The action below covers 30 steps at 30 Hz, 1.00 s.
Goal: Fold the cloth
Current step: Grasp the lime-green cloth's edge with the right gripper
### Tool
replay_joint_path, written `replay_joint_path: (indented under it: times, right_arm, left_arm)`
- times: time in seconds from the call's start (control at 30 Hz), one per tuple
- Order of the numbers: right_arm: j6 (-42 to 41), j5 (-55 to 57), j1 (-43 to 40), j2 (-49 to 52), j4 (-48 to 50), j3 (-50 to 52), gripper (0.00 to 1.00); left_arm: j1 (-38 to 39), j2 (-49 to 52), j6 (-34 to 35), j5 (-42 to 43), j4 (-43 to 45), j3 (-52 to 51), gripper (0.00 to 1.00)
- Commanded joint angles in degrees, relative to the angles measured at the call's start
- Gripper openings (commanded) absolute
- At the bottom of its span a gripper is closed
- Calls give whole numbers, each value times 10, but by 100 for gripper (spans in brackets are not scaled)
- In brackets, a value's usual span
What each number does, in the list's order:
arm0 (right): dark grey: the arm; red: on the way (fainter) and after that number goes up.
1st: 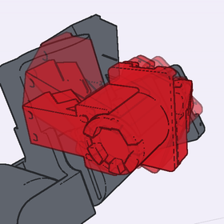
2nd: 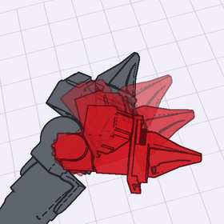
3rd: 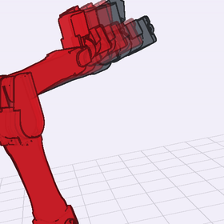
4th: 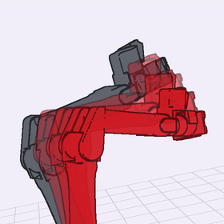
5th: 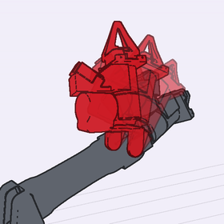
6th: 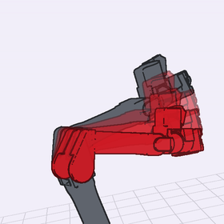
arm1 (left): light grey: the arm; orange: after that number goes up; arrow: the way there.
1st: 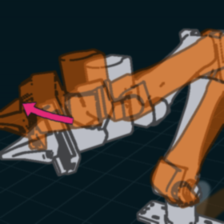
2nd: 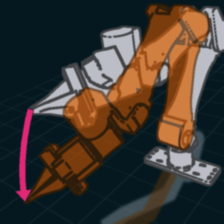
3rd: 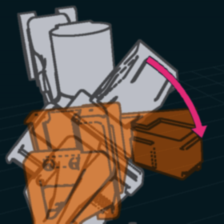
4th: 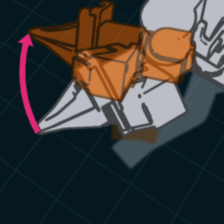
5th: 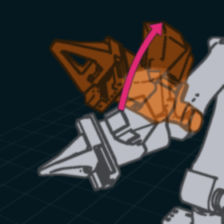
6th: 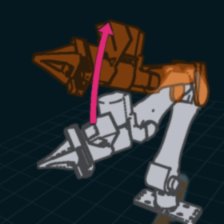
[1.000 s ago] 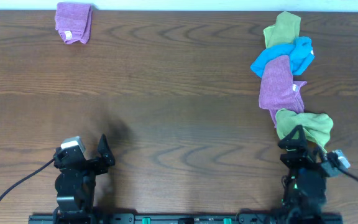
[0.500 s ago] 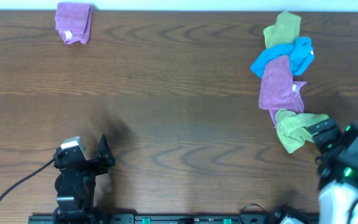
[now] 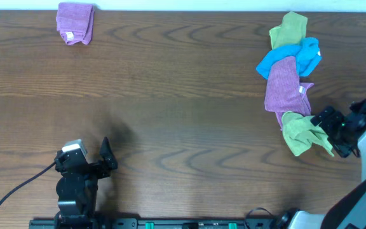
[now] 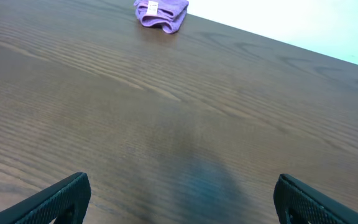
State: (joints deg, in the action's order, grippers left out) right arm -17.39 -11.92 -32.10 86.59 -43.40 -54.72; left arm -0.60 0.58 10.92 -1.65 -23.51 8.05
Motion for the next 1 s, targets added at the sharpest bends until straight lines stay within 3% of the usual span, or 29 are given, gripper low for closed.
replay_joint_path:
  times: [0.0,0.27,0.43,0.57,0.77,0.97]
  right_arm:
    - [33,-9,15,-1,-37,-8,90]
    - [60,103,18,-61,-93,-26,94]
    - [142,105,18,-113,-93,-35,90]
    - [198,101,28,-111,-111,-35,78]
    - [223,139,128,-115,-119,-34,81]
    - [161,269,249,-112,-115,2,84]
  left_arm:
    - [-1,-3,7,2,-2,-11,95]
    - [-1,-3,7,2,-2,-11,95]
    - [-1,-3,7,2,-2,-11,95]
    - [-1,-3,7,2,-2,-11,95]
    - [-1,-3,7,2,-2,-11,95]
    - [-1,-3,7,2,-2,-11,95]
